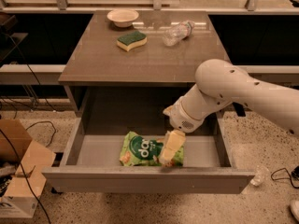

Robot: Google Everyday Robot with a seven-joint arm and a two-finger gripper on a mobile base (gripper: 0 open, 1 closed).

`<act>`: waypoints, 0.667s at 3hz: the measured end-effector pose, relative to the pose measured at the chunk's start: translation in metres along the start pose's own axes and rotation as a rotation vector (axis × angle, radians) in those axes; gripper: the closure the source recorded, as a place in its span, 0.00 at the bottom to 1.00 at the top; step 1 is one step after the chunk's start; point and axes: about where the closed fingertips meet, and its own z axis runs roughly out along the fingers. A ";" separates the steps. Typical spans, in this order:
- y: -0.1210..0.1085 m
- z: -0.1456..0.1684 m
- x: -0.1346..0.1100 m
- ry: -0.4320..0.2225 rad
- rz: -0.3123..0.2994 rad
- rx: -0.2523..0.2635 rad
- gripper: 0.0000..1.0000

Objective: Pick green rice chip bag from top drawer and place on counter

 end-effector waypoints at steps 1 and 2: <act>-0.015 0.029 -0.016 -0.019 -0.007 -0.005 0.00; -0.023 0.065 -0.028 -0.026 -0.005 -0.040 0.00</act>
Offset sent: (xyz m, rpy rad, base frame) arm 0.0465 0.0881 -0.0772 0.0476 0.0705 0.0402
